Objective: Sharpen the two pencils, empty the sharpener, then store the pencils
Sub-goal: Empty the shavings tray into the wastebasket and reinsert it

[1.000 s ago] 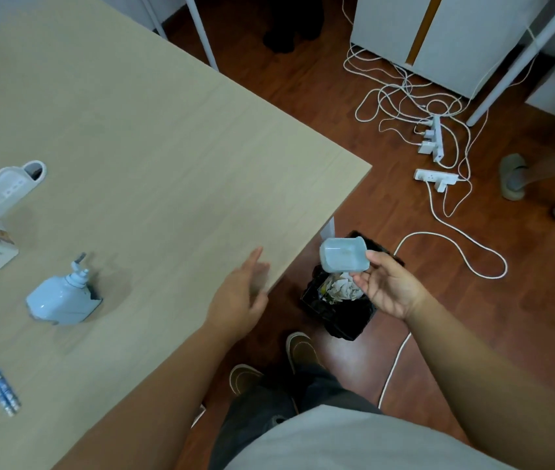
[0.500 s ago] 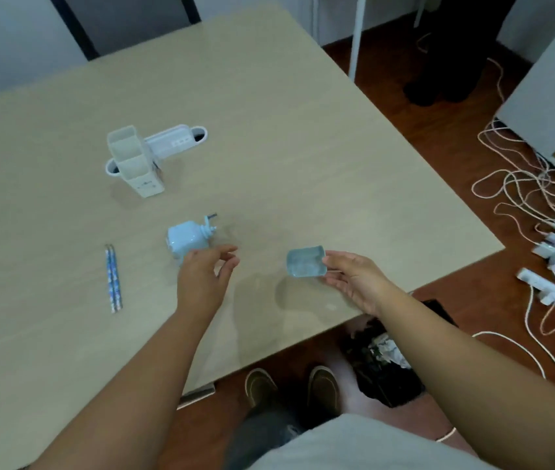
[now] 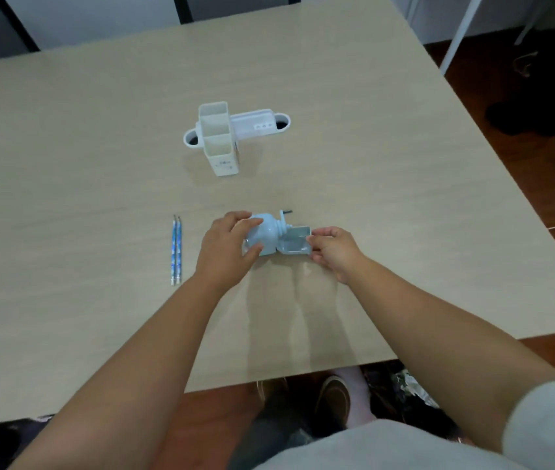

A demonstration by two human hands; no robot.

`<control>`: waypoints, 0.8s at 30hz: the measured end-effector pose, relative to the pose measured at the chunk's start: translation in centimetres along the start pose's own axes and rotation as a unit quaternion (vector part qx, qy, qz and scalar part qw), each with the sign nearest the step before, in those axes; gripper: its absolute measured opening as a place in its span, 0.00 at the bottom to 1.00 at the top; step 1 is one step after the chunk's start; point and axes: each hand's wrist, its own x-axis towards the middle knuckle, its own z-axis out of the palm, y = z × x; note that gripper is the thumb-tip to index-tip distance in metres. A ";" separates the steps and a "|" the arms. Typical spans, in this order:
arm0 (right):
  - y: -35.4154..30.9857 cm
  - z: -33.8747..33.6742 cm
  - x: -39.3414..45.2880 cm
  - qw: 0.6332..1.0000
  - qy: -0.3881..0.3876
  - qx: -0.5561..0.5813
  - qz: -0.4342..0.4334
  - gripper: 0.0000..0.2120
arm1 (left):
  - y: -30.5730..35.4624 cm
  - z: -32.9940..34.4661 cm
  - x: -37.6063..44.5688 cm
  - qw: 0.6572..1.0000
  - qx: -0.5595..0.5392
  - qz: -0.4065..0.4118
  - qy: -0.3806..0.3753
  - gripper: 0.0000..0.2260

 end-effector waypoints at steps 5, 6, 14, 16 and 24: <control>-0.6 2.0 0.9 1.000 -0.007 -0.013 -0.004 0.04 | -1.0 0.2 0.0 0.999 -0.034 0.013 -0.012 0.18; -0.7 2.3 1.0 1.000 -0.006 -0.019 -0.006 0.04 | -1.1 0.3 0.0 0.999 -0.039 0.012 -0.006 0.18; -1.3 5.2 0.5 0.993 -0.071 -0.085 0.046 0.23 | -1.6 0.7 0.1 0.999 -0.041 0.032 0.016 0.18; -1.3 5.3 0.4 0.992 -0.071 -0.089 0.047 0.24 | -1.8 0.7 0.2 0.998 -0.033 0.045 0.014 0.18; -2.2 4.2 -1.1 0.998 -0.005 -0.060 0.002 0.18 | -5.5 -2.5 -0.1 0.993 -0.081 -0.015 0.080 0.11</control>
